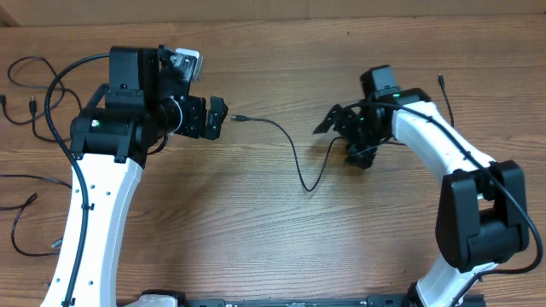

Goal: Untangle cables

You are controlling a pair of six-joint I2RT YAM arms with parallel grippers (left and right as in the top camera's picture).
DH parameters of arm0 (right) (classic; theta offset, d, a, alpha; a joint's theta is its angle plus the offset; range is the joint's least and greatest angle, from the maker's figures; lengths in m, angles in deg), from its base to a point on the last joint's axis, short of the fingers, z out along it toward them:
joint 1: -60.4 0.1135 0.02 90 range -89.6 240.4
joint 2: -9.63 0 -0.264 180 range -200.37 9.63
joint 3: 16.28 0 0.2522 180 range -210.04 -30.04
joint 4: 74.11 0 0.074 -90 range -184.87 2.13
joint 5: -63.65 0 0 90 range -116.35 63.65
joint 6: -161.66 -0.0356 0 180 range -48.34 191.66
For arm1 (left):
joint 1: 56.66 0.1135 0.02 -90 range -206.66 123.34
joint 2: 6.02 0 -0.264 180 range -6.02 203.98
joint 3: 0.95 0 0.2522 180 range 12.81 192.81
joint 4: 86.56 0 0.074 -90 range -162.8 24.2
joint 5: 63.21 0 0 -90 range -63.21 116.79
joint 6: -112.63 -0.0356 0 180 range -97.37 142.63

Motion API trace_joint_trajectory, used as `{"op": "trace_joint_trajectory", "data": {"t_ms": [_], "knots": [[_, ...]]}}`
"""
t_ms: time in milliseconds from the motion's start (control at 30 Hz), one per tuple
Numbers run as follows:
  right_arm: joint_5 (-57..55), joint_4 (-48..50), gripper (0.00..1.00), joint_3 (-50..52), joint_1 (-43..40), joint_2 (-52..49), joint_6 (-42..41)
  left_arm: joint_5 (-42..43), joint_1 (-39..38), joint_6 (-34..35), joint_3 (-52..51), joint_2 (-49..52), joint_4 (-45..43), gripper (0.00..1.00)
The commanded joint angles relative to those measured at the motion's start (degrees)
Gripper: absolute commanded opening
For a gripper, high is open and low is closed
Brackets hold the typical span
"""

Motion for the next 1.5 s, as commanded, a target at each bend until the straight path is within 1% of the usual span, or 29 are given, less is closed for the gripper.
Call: {"op": "trace_joint_trajectory", "data": {"t_ms": [0,33,67,100,133,467,633,767,800,833,867,967,1000,1033,1133,1200,1333,1467], "knots": [[1.49,0.52,1.0,0.15,2.64,0.74,-1.14,-0.28,-0.39,-1.16,0.94,-0.92,0.04,0.99],[0.81,0.57,0.98,0.15,3.23,0.74,-1.53,-0.28,-0.39,-1.14,0.94,-0.92,0.13,1.0],[-0.48,0.59,0.86,0.15,3.91,0.74,-2.47,-0.28,-0.39,-1.14,0.94,-0.92,0.22,0.99],[-2.47,0.76,0.26,0.15,4.63,0.74,-3.56,-0.28,-0.39,-1.14,0.94,-0.92,0.48,0.99],[-3.39,0.76,0.04,0.15,4.81,0.72,-4.09,-0.31,-0.39,-1.14,0.94,-0.92,0.61,1.0],[-6.45,0.79,0.04,0.15,4.83,0.74,-3.48,-0.31,-0.39,-1.16,0.94,-0.83,1.03,1.0],[-6.43,1.77,0.04,-2.1,4.17,0.74,4.42,-1.31,-0.39,-1.16,0.94,-0.63,1.05,1.0],[-6.47,-1.51,0.04,-11.15,2.01,0.74,9.88,-2.91,-0.37,-1.2,0.94,-0.63,1.03,1.0],[-6.49,-3.3,0.04,-15.93,0.98,0.74,11.65,-2.86,-0.37,-1.86,0.94,-0.61,1.05,1.0],[-6.58,-4.24,0.04,-18.58,0.48,0.74,12.55,-2.86,-0.37,-2.29,0.94,-0.61,1.07,1.0],[-6.45,-6.03,0.04,-25.46,-0.46,0.74,14.62,-2.69,-0.37,-4.07,0.94,-0.61,1.14,1.0],[-6.4,-7.69,0.04,-35.21,-0.81,0.74,15.58,-1.27,-0.37,-8.15,0.94,-0.52,1.51,1.0],[-6.32,-7.63,0.04,-41.13,-0.72,0.74,15.52,0.55,-0.35,-11.61,0.94,-0.39,1.77,0.99],[-6.12,-7.3,0.04,-43.85,-0.5,0.74,15.45,1.03,-0.35,-13.03,0.94,-0.28,1.77,1.0],[-5.73,-4.28,0.04,-49.11,0.66,0.74,13.25,0.94,0.09,-13.92,0.94,-0.04,0.79,1.0],[-5.29,-0.55,0.04,-50.12,1.75,0.74,11.74,0.98,1.05,-13.4,0.94,0.13,-0.44,0.99],[-4.44,7.5,0.04,-50.07,4.22,-0.02,8.0,0.98,4.52,-8.5,0.94,0.15,-2.78,1.0],[-2.08,15.15,0.04,-50.07,6.8,-3.26,4.5,0.98,8.63,-3.5,0.94,0.15,-2.97,1.0]]}}
